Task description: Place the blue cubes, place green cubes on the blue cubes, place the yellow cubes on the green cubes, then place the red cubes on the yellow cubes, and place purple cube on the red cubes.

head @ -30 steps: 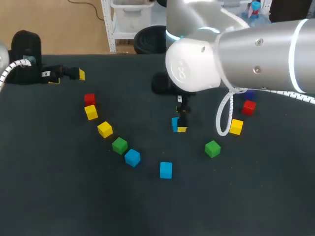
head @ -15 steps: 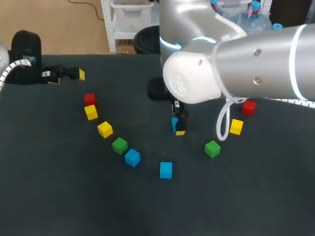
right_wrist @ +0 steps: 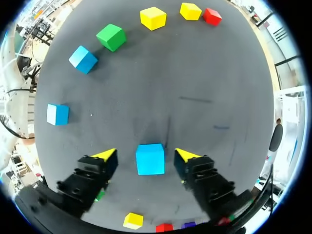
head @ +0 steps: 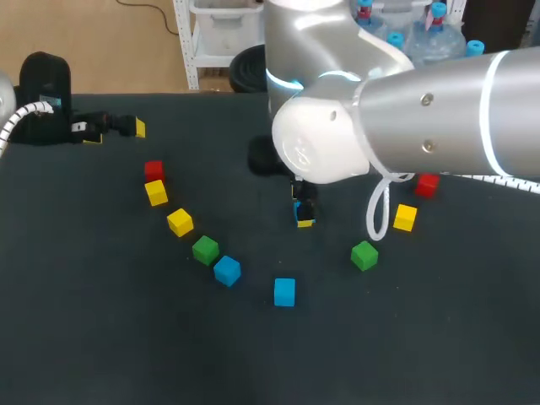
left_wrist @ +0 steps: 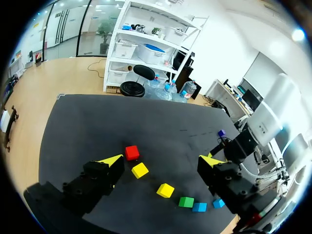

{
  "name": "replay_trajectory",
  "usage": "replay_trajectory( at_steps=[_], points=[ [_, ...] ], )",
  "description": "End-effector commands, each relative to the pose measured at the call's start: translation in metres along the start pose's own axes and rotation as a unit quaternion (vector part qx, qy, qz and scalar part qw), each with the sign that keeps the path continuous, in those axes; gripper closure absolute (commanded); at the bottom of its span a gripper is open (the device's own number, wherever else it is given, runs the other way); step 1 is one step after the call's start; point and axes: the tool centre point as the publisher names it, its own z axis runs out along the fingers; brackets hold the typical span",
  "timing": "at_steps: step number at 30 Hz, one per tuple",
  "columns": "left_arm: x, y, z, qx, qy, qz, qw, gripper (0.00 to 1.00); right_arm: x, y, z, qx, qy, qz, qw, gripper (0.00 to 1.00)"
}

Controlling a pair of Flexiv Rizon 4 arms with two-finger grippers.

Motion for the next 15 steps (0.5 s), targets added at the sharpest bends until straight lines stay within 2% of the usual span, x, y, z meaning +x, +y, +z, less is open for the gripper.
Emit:
replay_trajectory(
  at_steps=[1, 9, 15],
  points=[
    [0.0011, 0.0025, 0.0003, 0.006, -0.003, 0.001, 1.000, 0.00, -0.0028, -0.0010, 0.0008, -0.005, 0.003, 0.000, 1.000, 1.00],
    [0.0011, 0.0025, 0.0003, 0.006, -0.003, 0.001, 1.000, 0.00, -0.0037, 0.0029, 0.0033, -0.030, 0.016, 0.011, 0.999, 1.00],
    [0.0011, 0.0025, 0.0003, 0.006, -0.003, 0.001, 1.000, 0.00, 0.0000, 0.0045, 0.0034, -0.033, 0.017, 0.027, 0.999, 1.00]
  ],
)
